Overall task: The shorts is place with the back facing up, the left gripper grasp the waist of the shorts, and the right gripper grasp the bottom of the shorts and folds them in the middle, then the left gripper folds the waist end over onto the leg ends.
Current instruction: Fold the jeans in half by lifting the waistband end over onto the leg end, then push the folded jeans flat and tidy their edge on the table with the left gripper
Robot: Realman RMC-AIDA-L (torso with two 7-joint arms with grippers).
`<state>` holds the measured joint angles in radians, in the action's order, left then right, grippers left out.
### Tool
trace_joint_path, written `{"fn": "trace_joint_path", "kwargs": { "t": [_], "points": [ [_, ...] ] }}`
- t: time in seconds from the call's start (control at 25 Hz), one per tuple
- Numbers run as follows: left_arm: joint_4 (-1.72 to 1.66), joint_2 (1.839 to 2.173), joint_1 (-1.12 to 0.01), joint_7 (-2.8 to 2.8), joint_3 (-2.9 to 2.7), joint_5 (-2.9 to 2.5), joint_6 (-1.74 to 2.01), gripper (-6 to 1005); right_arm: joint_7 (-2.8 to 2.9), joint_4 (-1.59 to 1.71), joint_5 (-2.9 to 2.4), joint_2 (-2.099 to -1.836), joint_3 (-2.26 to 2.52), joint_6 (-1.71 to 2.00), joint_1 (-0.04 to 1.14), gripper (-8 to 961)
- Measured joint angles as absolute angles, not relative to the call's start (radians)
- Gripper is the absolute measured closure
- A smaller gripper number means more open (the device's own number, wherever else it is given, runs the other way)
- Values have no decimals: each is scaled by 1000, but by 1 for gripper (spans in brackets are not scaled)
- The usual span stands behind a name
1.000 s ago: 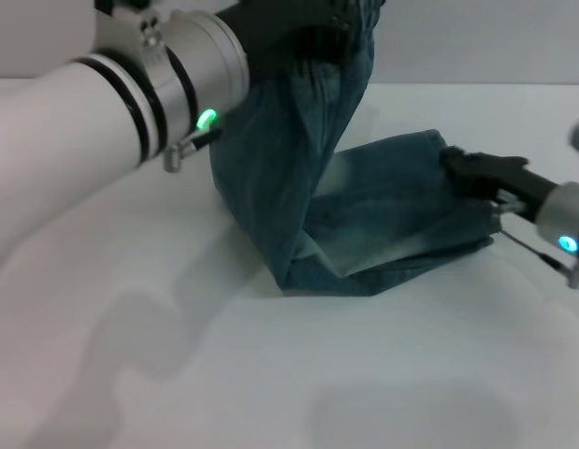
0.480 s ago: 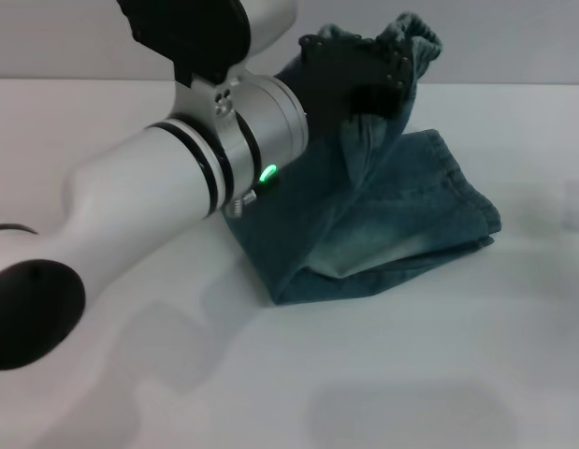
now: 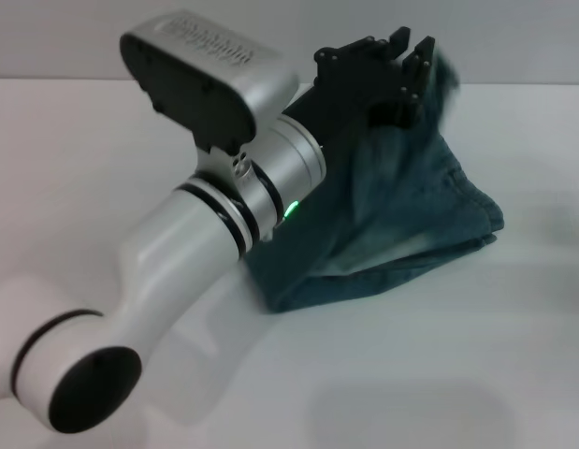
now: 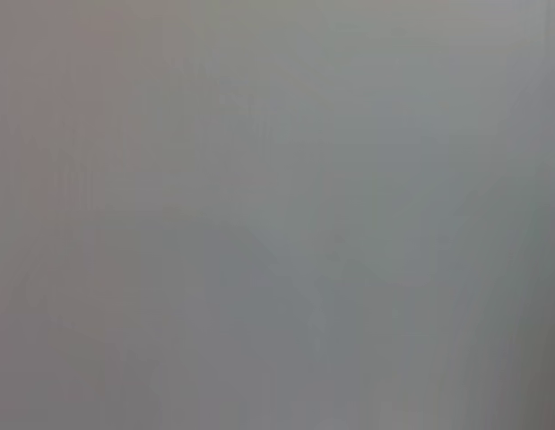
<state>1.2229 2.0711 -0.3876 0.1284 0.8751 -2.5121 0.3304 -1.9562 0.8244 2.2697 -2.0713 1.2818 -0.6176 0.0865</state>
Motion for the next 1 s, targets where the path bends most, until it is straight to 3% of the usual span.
{"fn": "trace_joint_path", "kwargs": {
  "t": [0.2, 0.56, 0.76, 1.0],
  "points": [
    [1082, 2066, -453, 15, 828, -2516, 471, 734, -1954, 814, 2252, -2071, 1279, -635, 86, 932],
    [1040, 2068, -455, 19, 811, -2549, 519, 472, -1975, 802, 2209, -2071, 1277, -727, 84, 932],
    [964, 2067, -417, 25, 784, -2601, 647, 236, -2023, 795, 2191, -2073, 1282, -771, 82, 932],
    [857, 2067, -329, 43, 745, -2651, 825, 164, -2025, 763, 2196, -2074, 1274, -815, 84, 932]
  ]
}}
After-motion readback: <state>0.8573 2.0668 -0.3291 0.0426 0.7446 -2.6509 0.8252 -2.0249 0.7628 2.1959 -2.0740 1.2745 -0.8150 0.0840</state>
